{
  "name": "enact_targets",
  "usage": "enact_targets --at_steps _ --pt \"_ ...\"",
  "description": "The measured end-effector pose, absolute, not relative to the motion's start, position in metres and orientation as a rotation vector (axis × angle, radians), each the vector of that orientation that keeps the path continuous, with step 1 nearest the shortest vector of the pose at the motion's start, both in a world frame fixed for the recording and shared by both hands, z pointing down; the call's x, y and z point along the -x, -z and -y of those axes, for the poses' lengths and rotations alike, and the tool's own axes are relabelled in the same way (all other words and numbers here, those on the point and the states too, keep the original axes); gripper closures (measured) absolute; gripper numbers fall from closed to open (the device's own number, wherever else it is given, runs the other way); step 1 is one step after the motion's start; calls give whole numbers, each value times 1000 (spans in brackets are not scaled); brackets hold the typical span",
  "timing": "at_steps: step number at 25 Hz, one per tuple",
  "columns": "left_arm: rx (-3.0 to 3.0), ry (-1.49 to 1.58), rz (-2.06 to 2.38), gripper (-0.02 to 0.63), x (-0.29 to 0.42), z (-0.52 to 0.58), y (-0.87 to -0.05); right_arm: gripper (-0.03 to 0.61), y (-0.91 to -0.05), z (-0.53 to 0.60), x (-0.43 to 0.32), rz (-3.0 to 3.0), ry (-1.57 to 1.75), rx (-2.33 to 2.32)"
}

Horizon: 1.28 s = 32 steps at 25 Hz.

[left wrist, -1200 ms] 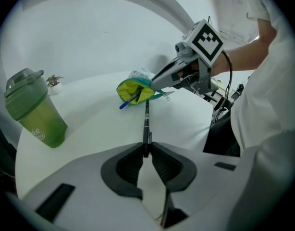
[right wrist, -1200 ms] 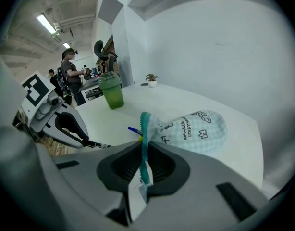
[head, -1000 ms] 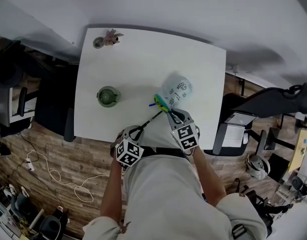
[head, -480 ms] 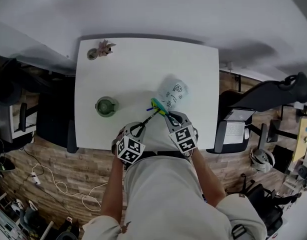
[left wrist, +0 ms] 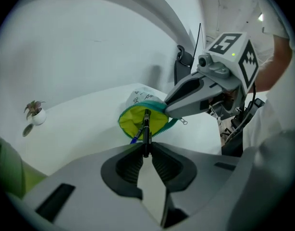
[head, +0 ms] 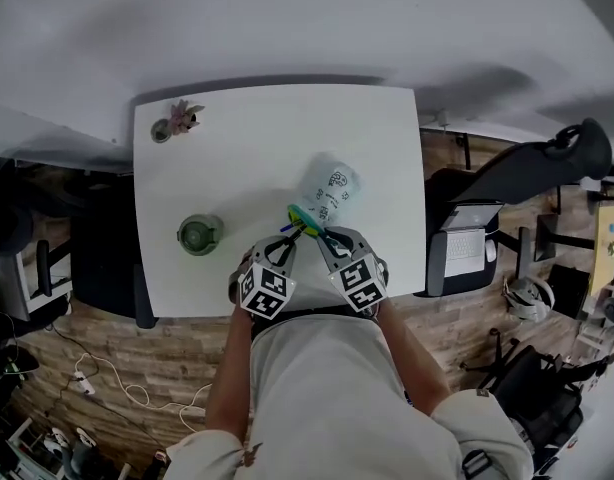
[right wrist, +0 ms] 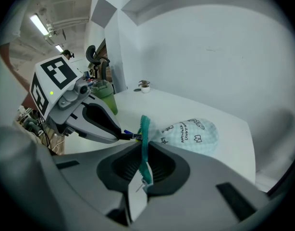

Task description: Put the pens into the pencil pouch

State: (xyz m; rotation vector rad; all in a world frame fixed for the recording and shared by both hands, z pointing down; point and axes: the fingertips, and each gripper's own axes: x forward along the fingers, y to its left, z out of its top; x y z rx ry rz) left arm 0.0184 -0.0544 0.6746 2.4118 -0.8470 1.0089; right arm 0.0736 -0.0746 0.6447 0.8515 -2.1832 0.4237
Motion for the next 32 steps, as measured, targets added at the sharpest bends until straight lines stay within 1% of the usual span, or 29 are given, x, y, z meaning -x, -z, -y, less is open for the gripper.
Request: enact_targets --at_steps 18,32 --pt "-2452 -970 771 561 -65 88 -686 540 -647 70 -79 2167 -466 -916" --pt "-2442 -973 803 557 -67 82 -703 538 -673 57 -82 2133 -506 -927"
